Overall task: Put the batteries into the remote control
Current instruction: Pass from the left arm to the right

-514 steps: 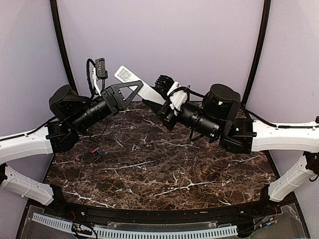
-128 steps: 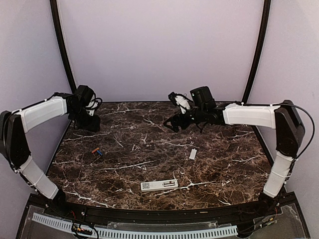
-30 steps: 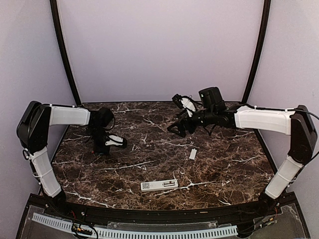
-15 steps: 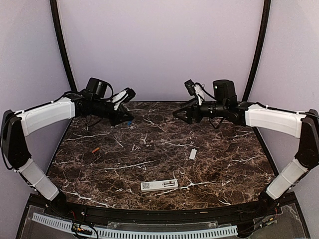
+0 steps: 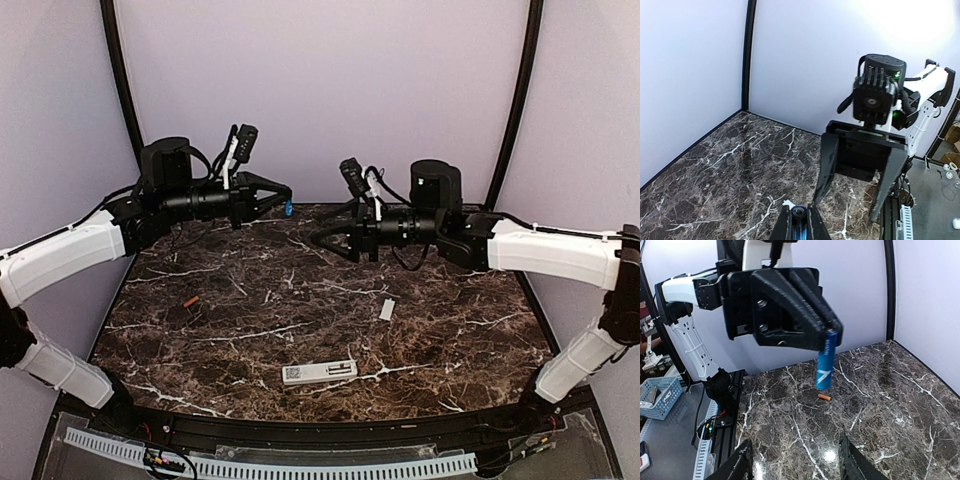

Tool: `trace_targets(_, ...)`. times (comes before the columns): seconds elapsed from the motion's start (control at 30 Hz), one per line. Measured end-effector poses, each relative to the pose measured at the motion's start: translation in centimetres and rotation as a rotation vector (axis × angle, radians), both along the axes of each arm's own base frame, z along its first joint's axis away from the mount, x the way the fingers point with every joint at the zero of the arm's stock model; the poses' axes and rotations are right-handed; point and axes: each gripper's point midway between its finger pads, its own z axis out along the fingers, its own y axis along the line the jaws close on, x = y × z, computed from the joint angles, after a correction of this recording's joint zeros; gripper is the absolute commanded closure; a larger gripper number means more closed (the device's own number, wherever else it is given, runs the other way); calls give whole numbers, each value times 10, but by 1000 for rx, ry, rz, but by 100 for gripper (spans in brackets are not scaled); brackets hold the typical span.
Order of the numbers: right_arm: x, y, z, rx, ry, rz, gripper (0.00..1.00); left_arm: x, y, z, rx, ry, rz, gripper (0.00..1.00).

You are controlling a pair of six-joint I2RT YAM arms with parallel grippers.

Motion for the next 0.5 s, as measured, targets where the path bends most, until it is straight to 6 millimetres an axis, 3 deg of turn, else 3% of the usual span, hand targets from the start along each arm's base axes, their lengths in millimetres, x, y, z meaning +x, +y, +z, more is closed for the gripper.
trace_targets(0.2,-6,16,11,30,-3,22,58,-28,-6,10,-37,-12,-62,100)
trace_targets(0.5,-18,37,22,48,-18,66,70,-43,-12,10,-29,-29,-111,100)
